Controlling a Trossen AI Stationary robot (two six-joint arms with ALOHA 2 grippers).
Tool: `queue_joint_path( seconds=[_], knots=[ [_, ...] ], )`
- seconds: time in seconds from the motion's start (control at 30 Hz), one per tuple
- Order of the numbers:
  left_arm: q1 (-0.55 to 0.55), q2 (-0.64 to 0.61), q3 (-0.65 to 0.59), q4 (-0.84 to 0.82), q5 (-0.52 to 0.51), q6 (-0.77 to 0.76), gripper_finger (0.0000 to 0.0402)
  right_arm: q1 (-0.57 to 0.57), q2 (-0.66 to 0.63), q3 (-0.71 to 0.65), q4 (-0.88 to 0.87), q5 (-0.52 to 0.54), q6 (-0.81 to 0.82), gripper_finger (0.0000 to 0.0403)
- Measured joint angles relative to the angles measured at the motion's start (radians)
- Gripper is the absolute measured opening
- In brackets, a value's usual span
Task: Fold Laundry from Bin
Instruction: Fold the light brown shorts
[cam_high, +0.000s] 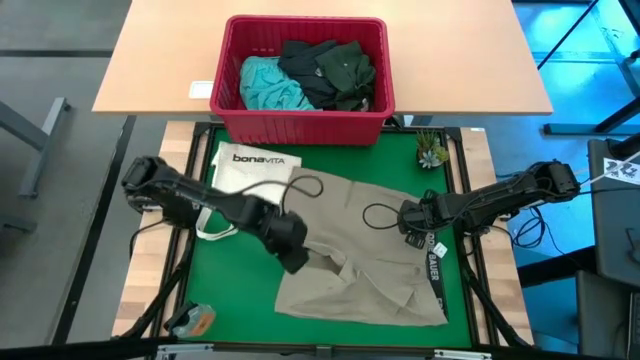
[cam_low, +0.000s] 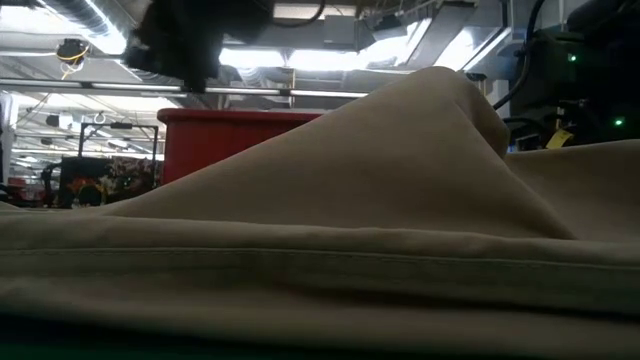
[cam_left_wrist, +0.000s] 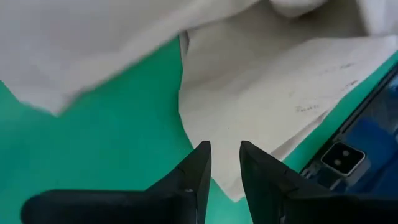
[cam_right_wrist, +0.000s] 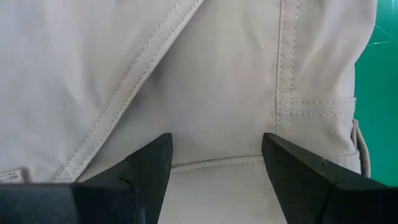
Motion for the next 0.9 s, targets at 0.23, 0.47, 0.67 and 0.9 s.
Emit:
queue_joint_path(
  seconds=[0.23,0.47,0.67,0.9],
  knots=[
    [-0.106,0.0,-0.151,0.269,-0.082,-0.247,0.008,0.0,-0.001,0.0,0.0,0.0,0.0,0.025],
    [-0.144,0.001,-0.323,0.504,-0.125,-0.378,0.008,0.0,-0.001,0.0,0.002,0.0,-0.001,0.025],
    [-0.171,0.001,-0.416,0.574,-0.13,-0.455,0.008,0.0,-0.001,0.0,0.002,0.0,-0.001,0.025],
    [-0.178,0.001,-0.441,0.602,-0.142,-0.46,0.008,0.0,-0.001,0.0,0.01,0.0,-0.001,0.025]
  ],
)
